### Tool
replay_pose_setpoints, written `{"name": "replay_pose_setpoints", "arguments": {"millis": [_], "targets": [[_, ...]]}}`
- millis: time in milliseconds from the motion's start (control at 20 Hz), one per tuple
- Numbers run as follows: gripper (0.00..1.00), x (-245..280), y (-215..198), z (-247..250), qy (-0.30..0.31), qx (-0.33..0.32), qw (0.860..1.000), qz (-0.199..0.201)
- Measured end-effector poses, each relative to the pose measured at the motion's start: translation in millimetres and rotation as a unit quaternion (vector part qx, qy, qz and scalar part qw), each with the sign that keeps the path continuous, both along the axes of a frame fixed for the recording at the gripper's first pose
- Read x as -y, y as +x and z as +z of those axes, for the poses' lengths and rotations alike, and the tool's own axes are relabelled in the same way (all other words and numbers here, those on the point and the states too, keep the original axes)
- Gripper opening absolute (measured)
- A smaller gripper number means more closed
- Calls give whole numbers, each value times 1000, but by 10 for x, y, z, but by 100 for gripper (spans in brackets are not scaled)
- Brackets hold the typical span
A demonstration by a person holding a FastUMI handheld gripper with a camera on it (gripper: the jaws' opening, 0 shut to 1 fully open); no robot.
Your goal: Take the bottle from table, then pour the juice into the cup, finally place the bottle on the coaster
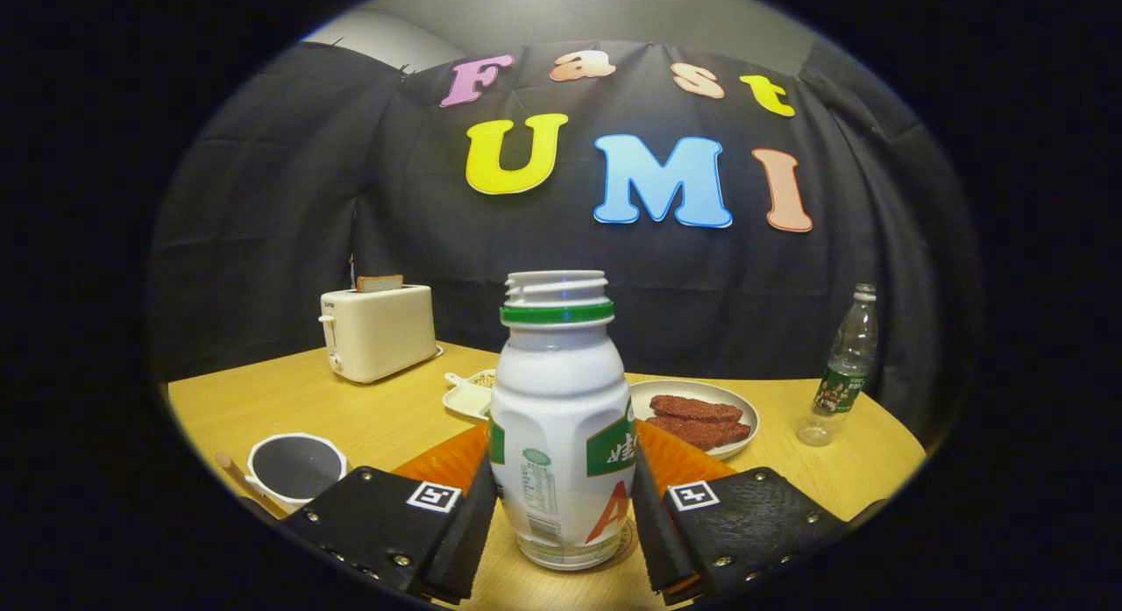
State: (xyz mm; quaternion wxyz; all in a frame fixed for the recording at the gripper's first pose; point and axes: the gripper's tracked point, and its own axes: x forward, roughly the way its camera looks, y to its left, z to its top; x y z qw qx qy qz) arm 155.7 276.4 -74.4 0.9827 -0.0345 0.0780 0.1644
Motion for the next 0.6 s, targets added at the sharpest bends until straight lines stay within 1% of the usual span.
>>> {"name": "replay_pose_setpoints", "arguments": {"millis": [150, 250, 450, 600], "targets": [[71, 60, 90, -32, 13, -1, 1000, -11], [71, 102, 127, -98, 9, -5, 1000, -18], [71, 111, 151, -106, 24, -2, 1000, -19], [71, 110, 158, -134, 24, -2, 1000, -18]]}}
